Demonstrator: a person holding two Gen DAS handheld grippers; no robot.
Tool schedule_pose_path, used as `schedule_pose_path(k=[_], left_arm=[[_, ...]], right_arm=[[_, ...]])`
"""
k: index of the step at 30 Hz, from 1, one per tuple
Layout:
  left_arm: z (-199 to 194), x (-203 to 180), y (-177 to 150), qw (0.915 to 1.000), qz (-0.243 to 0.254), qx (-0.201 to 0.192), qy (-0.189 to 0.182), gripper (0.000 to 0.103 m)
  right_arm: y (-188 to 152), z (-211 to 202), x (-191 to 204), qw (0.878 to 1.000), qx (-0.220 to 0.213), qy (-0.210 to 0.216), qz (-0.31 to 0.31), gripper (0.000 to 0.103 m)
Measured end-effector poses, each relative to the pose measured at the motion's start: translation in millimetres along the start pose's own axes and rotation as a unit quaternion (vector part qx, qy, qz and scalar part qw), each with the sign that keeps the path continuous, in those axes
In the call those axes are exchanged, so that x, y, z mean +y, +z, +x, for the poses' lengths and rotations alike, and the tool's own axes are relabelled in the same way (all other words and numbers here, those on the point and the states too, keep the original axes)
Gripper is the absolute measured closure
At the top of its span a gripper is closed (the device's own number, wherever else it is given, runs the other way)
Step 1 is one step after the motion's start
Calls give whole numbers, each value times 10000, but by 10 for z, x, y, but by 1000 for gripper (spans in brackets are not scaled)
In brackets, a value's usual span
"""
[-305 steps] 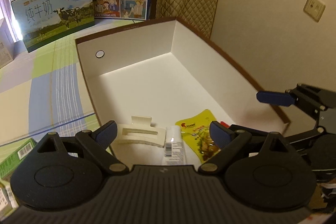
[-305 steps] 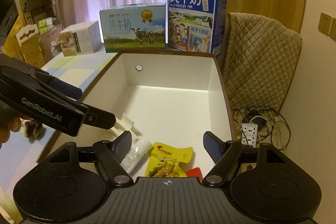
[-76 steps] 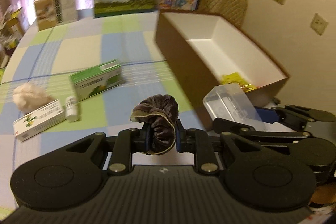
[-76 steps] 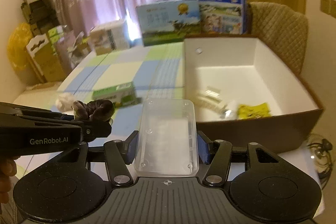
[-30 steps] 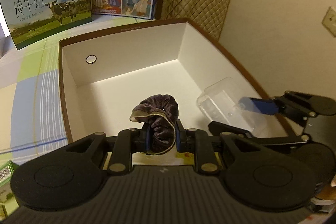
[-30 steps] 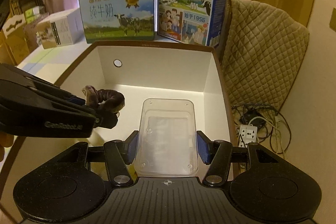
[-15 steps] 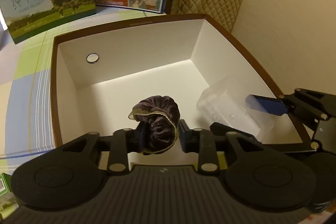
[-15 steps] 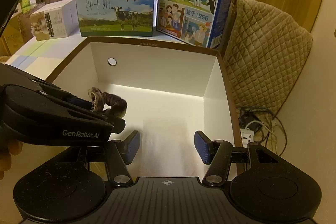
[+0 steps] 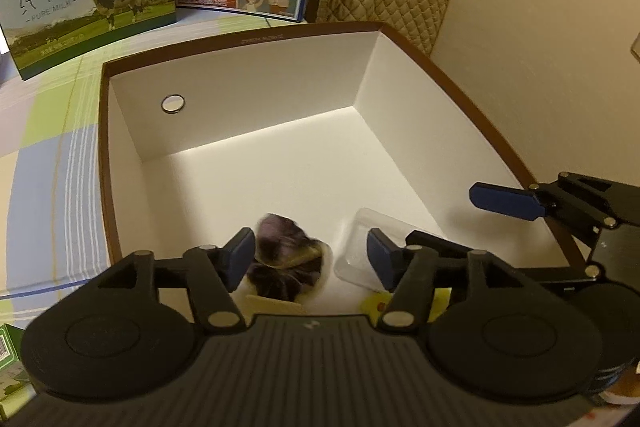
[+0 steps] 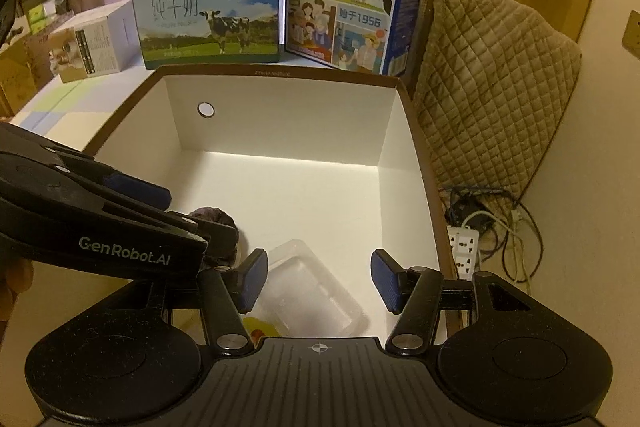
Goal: Organize objects
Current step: 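Open the left tool to drop the scrunchie while the right tool releases the clear box, then withdraw both open tools from the box toward the table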
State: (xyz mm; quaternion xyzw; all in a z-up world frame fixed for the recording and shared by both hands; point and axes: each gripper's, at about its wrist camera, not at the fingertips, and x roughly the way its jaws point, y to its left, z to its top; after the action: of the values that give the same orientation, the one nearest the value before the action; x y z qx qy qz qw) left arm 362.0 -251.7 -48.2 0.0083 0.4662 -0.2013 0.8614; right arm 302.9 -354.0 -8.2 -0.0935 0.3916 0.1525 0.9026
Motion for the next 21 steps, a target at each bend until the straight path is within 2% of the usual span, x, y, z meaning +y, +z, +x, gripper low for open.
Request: schedule_pose_path(k=[12,21], left_arm=[[-381,-109,-73,9993,44,-204,-304,42],[-953,-119,-328,9982,106,-511,-291,35]], right_arm=[[-162,-561,-49,9978,-321,245,526,48],[-364,-1114,71,9927,-528,426,996,48]])
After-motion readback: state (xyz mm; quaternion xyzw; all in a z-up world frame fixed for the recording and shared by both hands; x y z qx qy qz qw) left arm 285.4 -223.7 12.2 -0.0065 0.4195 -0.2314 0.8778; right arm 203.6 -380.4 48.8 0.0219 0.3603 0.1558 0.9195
